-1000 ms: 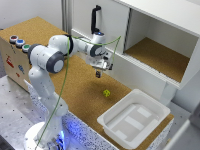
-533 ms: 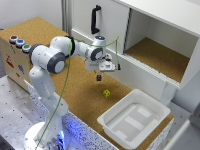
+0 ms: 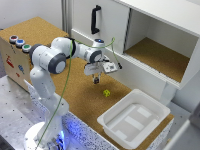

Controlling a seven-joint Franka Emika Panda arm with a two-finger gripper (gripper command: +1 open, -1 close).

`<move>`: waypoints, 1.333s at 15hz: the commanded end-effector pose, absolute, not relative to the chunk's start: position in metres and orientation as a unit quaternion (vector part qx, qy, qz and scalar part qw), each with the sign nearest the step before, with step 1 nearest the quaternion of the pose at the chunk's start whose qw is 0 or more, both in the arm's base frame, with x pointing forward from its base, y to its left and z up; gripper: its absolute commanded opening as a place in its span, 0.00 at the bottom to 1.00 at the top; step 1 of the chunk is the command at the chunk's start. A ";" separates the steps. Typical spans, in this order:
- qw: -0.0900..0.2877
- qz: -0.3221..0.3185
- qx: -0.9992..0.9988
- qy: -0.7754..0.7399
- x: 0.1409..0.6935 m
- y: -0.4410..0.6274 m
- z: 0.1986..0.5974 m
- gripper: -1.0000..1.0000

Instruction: Grasp the purple block and turn it left

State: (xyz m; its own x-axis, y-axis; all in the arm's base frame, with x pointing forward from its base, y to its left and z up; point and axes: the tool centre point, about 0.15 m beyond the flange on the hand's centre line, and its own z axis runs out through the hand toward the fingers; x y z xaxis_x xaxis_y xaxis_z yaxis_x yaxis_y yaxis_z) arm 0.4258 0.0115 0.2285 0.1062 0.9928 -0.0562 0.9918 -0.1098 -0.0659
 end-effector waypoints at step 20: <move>0.006 -0.019 -0.797 -0.603 0.403 -0.011 0.318 1.00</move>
